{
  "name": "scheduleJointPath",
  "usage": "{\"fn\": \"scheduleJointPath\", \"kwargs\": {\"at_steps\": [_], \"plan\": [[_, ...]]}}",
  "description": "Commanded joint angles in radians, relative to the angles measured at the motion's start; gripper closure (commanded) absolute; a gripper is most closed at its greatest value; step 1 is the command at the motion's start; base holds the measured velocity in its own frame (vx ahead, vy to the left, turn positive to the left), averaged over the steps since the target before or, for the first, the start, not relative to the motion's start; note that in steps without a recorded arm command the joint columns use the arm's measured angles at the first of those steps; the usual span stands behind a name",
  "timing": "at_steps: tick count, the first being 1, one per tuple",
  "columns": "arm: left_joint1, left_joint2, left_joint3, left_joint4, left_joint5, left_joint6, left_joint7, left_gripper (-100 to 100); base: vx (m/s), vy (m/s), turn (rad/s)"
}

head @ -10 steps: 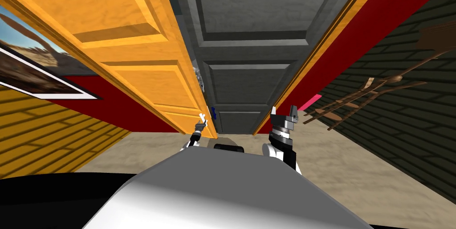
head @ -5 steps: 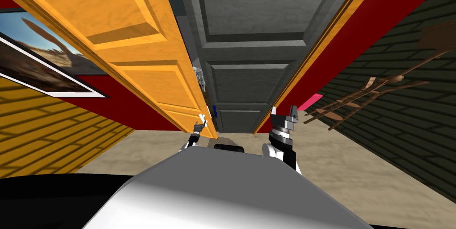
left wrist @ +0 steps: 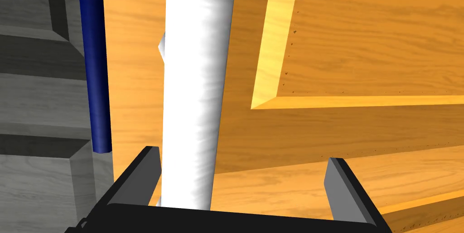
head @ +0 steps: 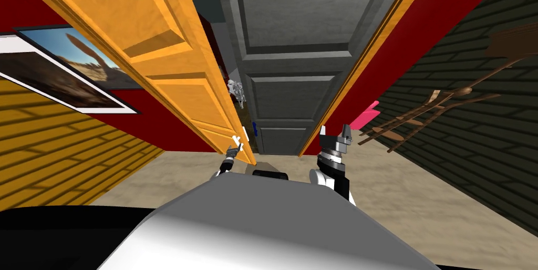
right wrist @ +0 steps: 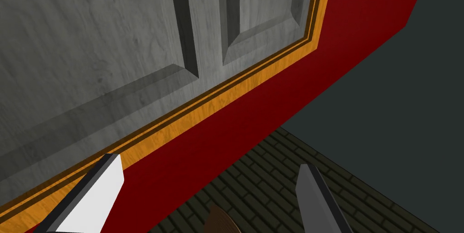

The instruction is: Pull the door open

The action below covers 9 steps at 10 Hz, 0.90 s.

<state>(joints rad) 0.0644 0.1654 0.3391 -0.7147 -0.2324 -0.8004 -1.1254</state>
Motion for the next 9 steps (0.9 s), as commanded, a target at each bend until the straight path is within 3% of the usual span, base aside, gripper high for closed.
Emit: {"fn": "scheduleJointPath", "kwargs": {"at_steps": [1,5,9], "plan": [[0.017,0.024,0.019,0.018,0.02,0.009,0.03,100,-0.135,0.013,-0.001],[0.031,0.038,0.018,0.025,0.044,0.009,0.091,100,-0.09,0.002,0.011],[0.05,0.056,0.013,0.034,0.083,0.009,0.191,100,-0.085,0.007,-0.006]]}}
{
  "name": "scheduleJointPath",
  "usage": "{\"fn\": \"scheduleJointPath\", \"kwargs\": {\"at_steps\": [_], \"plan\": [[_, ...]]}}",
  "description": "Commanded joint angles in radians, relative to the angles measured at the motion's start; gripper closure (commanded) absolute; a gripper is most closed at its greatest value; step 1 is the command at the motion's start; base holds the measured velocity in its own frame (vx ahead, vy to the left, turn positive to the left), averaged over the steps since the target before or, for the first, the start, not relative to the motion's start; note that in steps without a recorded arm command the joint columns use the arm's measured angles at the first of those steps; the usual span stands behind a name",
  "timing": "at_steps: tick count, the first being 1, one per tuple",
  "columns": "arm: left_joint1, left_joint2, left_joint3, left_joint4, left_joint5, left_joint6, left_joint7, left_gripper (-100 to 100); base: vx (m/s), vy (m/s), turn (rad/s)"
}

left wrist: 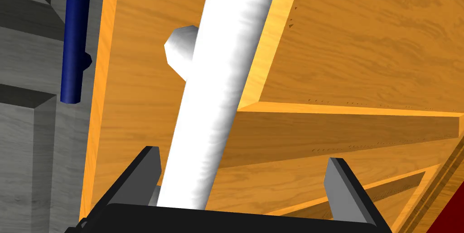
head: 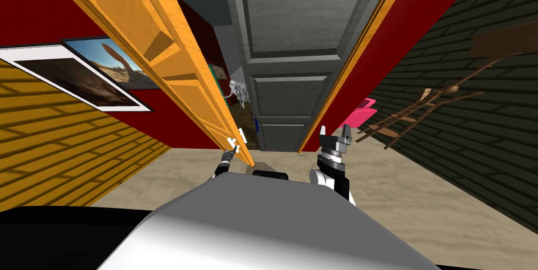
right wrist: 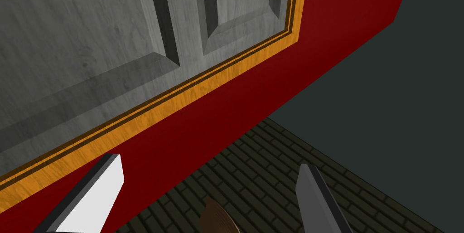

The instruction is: Pull the door open

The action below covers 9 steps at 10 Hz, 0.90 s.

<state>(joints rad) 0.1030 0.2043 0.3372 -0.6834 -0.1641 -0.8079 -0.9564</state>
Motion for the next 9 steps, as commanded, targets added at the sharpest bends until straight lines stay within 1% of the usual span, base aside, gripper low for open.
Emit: {"fn": "scheduleJointPath", "kwargs": {"at_steps": [1,2,3,4,5,6,8,9], "plan": [[0.013,0.02,0.014,0.004,0.022,0.017,0.041,100,-0.073,0.007,-0.027],[0.013,0.02,0.014,0.004,0.022,0.017,0.041,100,-0.056,0.022,-0.004],[0.017,0.025,0.01,0.007,0.036,0.016,0.079,100,-0.057,0.01,-0.031],[0.019,0.028,0.008,0.008,0.043,0.016,0.098,100,-0.064,0.004,-0.035],[0.019,0.028,0.008,0.008,0.043,0.016,0.098,100,-0.041,0.023,0.011],[0.024,0.034,0.005,0.011,0.058,0.016,0.136,100,-0.047,0.009,-0.027],[0.026,0.038,0.0,0.014,0.073,0.015,0.178,100,-0.06,0.01,-0.034],[0.026,0.038,0.0,0.014,0.073,0.015,0.178,100,-0.049,0.01,-0.001]]}}
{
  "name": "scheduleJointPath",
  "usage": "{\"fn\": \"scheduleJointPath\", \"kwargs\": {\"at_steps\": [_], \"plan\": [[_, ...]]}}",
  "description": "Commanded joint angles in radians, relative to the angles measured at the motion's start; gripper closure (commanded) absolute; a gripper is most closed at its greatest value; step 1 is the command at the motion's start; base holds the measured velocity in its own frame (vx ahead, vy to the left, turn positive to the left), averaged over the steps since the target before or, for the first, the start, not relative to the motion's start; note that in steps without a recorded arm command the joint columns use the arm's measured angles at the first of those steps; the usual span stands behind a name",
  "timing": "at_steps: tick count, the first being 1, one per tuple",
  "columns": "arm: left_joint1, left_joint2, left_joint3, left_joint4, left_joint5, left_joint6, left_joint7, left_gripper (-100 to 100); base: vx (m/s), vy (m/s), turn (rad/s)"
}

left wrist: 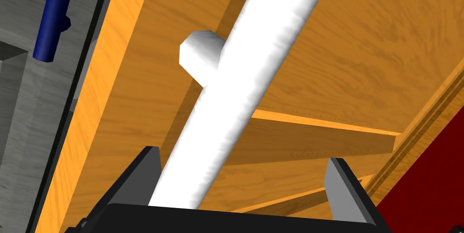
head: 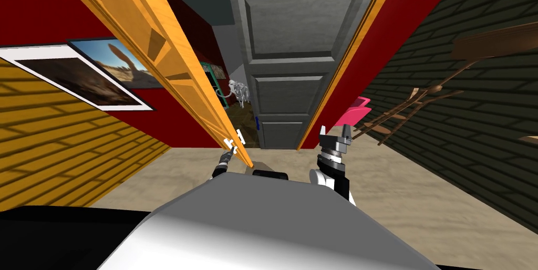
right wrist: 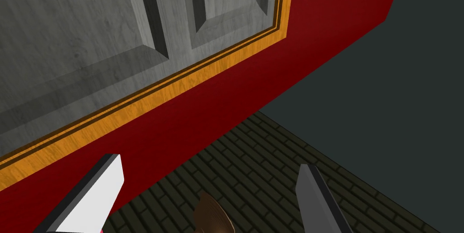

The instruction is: Pull the door open

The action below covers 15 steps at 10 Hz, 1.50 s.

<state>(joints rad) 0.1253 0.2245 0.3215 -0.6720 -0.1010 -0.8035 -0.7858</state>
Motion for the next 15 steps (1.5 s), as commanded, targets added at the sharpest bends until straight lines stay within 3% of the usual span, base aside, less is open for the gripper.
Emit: {"fn": "scheduleJointPath", "kwargs": {"at_steps": [1,4,8,10,11,12,15], "plan": [[0.005,0.02,0.013,0.003,0.018,0.011,0.03,100,-0.027,0.009,-0.017],[0.006,0.023,0.01,0.004,0.026,0.01,0.052,100,-0.021,0.011,-0.011],[0.01,0.034,-0.004,0.01,0.066,0.009,0.163,100,-0.037,0.009,-0.047],[0.01,0.034,-0.004,0.01,0.066,0.009,0.163,100,-0.025,0.01,-0.006],[0.01,0.038,-0.011,0.011,0.082,0.008,0.21,100,-0.037,0.0,-0.041],[0.01,0.038,-0.011,0.011,0.082,0.008,0.21,100,-0.043,0.004,-0.021],[0.009,0.043,-0.023,0.014,0.108,0.007,0.284,100,-0.024,0.021,-0.048]]}}
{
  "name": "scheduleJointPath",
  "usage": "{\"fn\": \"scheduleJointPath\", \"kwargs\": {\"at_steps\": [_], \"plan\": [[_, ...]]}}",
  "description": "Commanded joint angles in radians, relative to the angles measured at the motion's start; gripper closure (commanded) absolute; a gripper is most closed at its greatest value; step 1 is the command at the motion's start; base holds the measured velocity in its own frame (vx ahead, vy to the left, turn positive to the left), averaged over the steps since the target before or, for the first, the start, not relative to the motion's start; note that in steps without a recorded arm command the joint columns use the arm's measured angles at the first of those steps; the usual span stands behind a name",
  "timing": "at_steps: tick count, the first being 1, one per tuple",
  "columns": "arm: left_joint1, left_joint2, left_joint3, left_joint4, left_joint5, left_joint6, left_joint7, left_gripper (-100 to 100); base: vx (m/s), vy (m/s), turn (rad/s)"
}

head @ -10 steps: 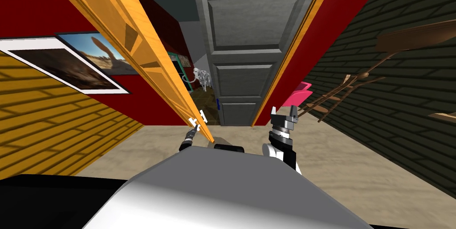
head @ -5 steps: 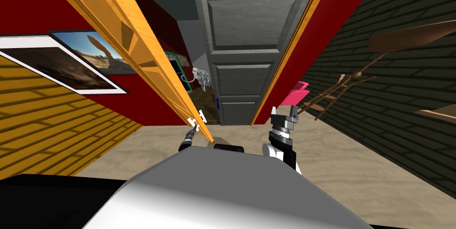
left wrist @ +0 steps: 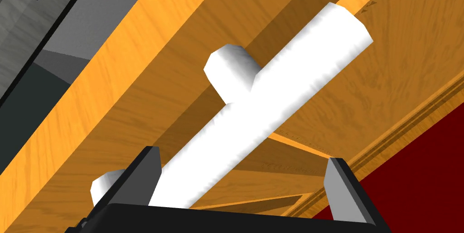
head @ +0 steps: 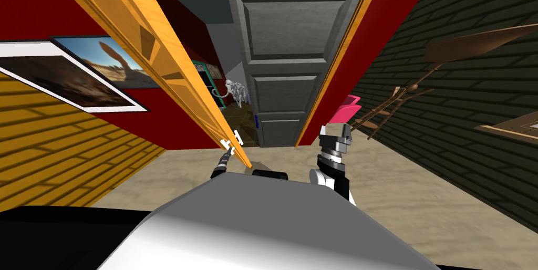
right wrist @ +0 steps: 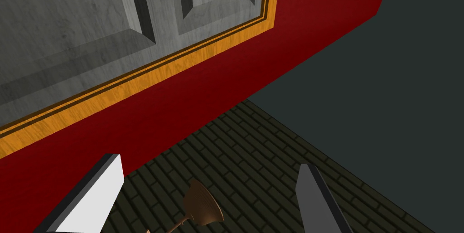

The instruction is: Pull the door open

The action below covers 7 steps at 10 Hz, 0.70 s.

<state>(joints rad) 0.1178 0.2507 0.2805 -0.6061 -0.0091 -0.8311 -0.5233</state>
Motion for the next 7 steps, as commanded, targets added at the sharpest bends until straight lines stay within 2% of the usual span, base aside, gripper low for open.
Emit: {"fn": "scheduleJointPath", "kwargs": {"at_steps": [1,2,5,6,7], "plan": [[0.017,0.017,0.018,-0.05,0.016,0.034,0.021,100,-0.019,0.008,-0.017],[0.017,0.017,0.018,-0.052,0.016,0.034,0.021,100,0.0,0.0,0.0],[0.016,0.022,0.006,-0.05,0.042,0.033,0.095,100,-0.026,0.001,-0.045],[0.016,0.022,0.006,-0.05,0.042,0.033,0.095,100,-0.021,0.013,-0.034],[0.016,0.023,0.002,-0.049,0.051,0.032,0.12,100,-0.022,0.013,-0.015]]}}
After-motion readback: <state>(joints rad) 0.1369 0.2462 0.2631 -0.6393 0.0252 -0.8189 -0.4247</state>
